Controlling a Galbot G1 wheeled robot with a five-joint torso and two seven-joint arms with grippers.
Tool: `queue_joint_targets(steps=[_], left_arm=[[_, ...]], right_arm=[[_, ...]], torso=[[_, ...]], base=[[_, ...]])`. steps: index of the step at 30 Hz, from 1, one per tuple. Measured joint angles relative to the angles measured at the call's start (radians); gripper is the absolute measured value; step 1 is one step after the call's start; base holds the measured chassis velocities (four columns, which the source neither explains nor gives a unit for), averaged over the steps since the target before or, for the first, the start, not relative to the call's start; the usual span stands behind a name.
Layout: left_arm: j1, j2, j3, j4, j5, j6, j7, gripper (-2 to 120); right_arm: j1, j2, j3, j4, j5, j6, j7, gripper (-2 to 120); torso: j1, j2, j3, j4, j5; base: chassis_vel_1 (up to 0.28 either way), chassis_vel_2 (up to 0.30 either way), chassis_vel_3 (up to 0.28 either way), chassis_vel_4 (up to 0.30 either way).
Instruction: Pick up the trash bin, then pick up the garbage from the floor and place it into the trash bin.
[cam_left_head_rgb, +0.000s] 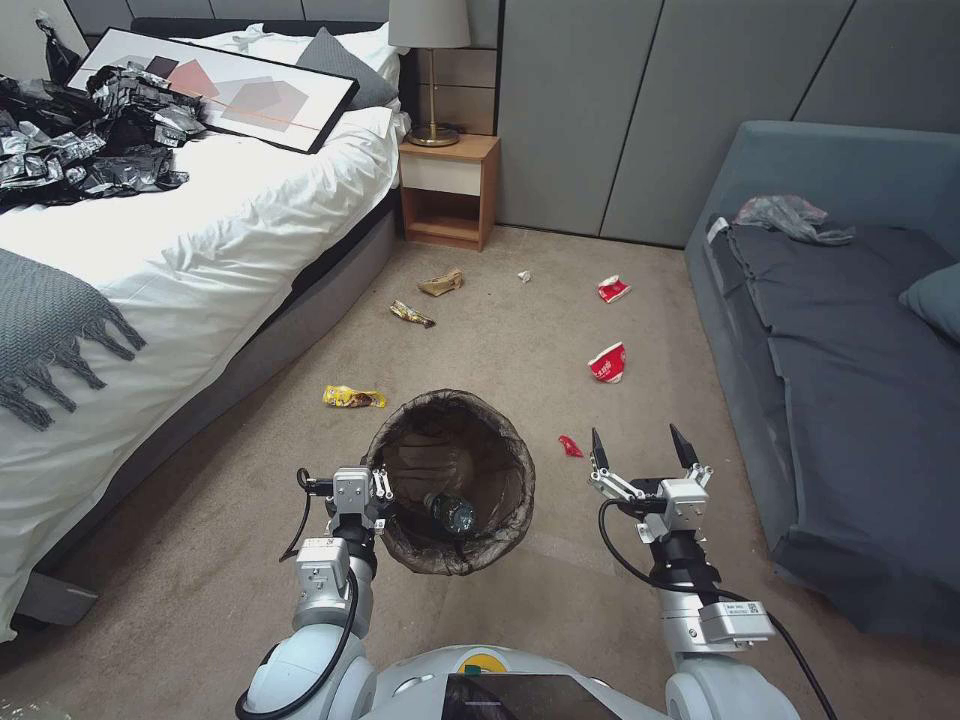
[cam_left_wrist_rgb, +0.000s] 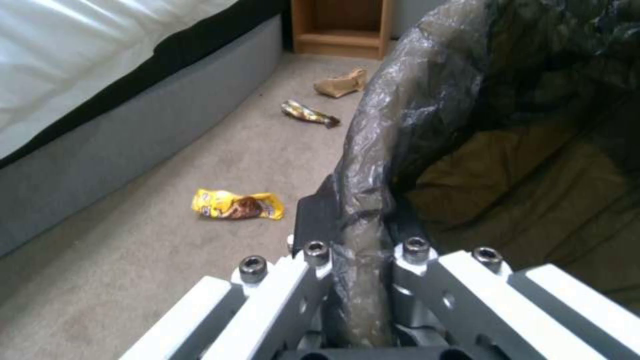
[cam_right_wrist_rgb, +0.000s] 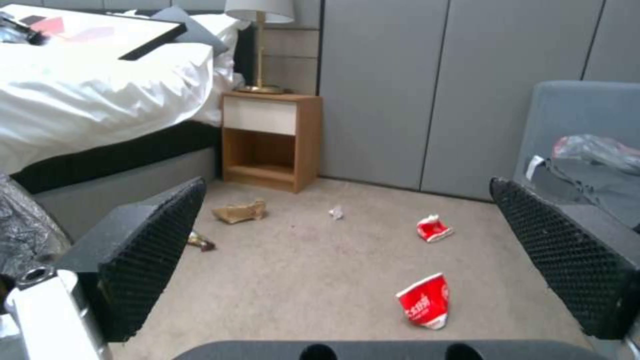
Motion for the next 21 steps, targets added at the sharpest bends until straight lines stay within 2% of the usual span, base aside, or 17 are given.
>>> queue_joint_targets(steps=[21], left_arm=[[-0.002, -0.001, 0.0, 0.003, 0.001, 0.002, -0.003, 3]], right_arm=[[0.001, 0.0, 0.001, -0.003, 0.002, 0.004, -0.005, 100]], torso=[[0.0, 0.0, 0.0, 0.0, 0.0]], base=[[-0.158, 0.148, 0.152, -0.155]])
